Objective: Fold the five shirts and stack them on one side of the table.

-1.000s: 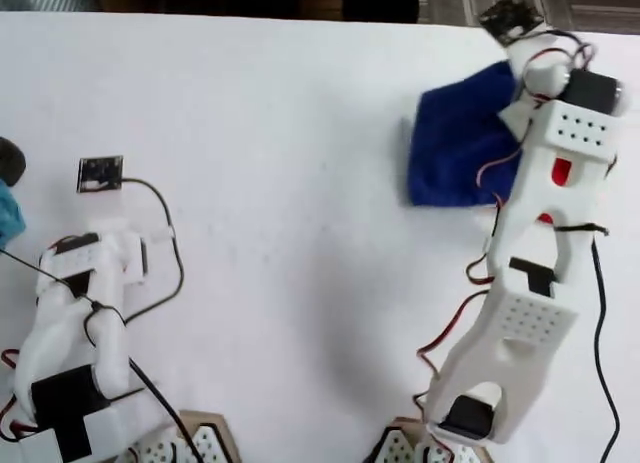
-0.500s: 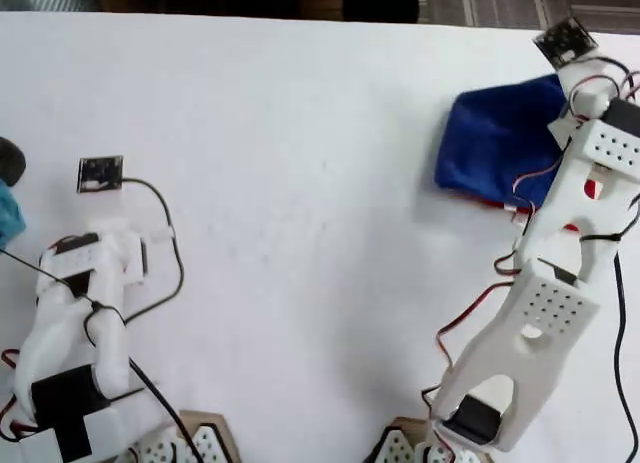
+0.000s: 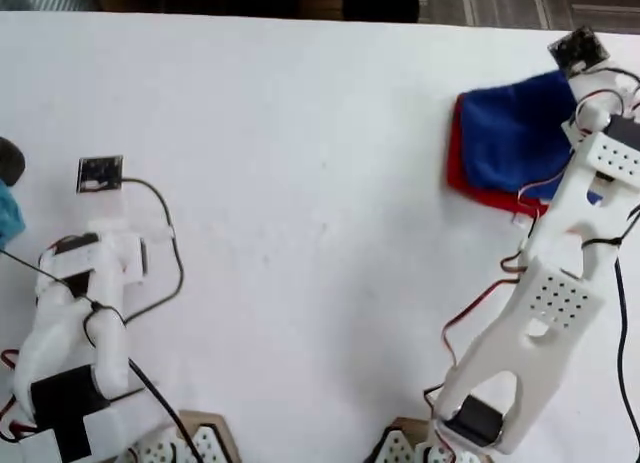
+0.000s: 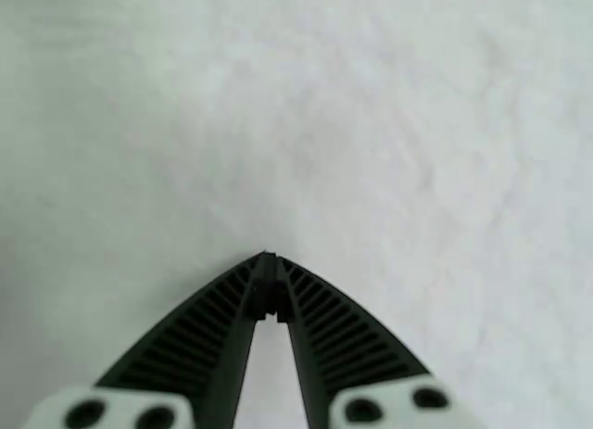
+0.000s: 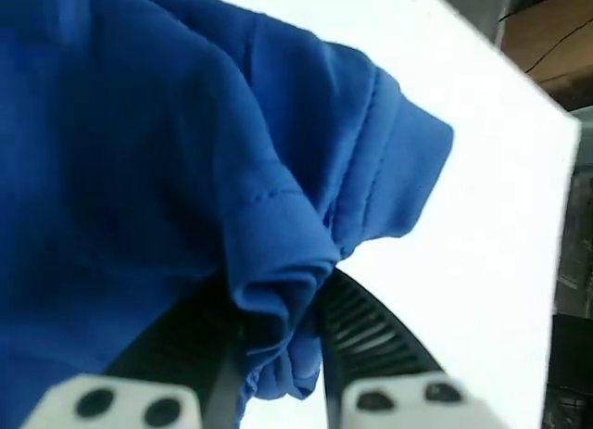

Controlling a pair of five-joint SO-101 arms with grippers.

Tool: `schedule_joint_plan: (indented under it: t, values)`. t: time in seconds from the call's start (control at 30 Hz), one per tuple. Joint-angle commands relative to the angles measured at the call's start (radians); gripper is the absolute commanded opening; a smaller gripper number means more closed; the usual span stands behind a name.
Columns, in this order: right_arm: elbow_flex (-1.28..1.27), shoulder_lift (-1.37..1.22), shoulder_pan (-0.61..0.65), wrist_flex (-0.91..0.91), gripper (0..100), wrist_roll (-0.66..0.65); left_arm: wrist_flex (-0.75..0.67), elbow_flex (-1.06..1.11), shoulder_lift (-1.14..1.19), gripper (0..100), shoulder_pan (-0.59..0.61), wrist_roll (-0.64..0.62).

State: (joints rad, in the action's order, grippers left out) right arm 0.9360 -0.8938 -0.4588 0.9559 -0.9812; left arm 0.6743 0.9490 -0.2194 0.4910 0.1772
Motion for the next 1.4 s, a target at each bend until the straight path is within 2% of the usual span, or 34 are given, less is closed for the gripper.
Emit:
schedule_joint_plan:
  t: [0.0,0.1,0.17,0.27,0.33,0.47,0.6,0.77,1.0,1.23,1.37]
  values:
    - [0.037,-0.015,-0.001,-0.019,2.4,0.003,-0.015,-0.004,-0.006,3,0.008,0.003]
    - [0.04,-0.039,0.001,-0.019,2.8,0.005,-0.015,-0.004,-0.006,3,0.008,0.003]
    - [0.041,-0.041,0.001,-0.021,8.0,0.009,-0.015,-0.004,-0.006,3,0.008,0.003]
    - [0.061,-0.012,-0.002,-0.024,22.4,0.138,-0.015,-0.004,-0.006,3,0.008,0.003]
    - [0.095,0.018,-0.002,-0.008,27.0,0.235,-0.015,-0.004,-0.006,3,0.008,0.003]
    - [0.184,0.085,0.024,0.09,22.8,0.341,-0.015,-0.004,-0.006,3,0.006,0.003]
    - [0.238,0.131,0.076,0.268,17.6,0.37,-0.015,-0.004,-0.006,3,0.006,0.003]
    - [0.238,0.143,0.154,0.492,1.2,0.37,-0.015,-0.004,-0.006,3,0.006,0.003]
    - [0.233,0.14,0.232,0.799,2.2,0.37,-0.015,-0.004,-0.006,3,0.006,0.003]
    - [0.098,0.056,0.246,0.791,2.2,0.376,-0.015,-0.004,-0.006,3,0.006,0.003]
    - [0.157,0.036,0.246,0.754,2.2,0.376,-0.015,-0.004,-0.006,3,0.006,0.003]
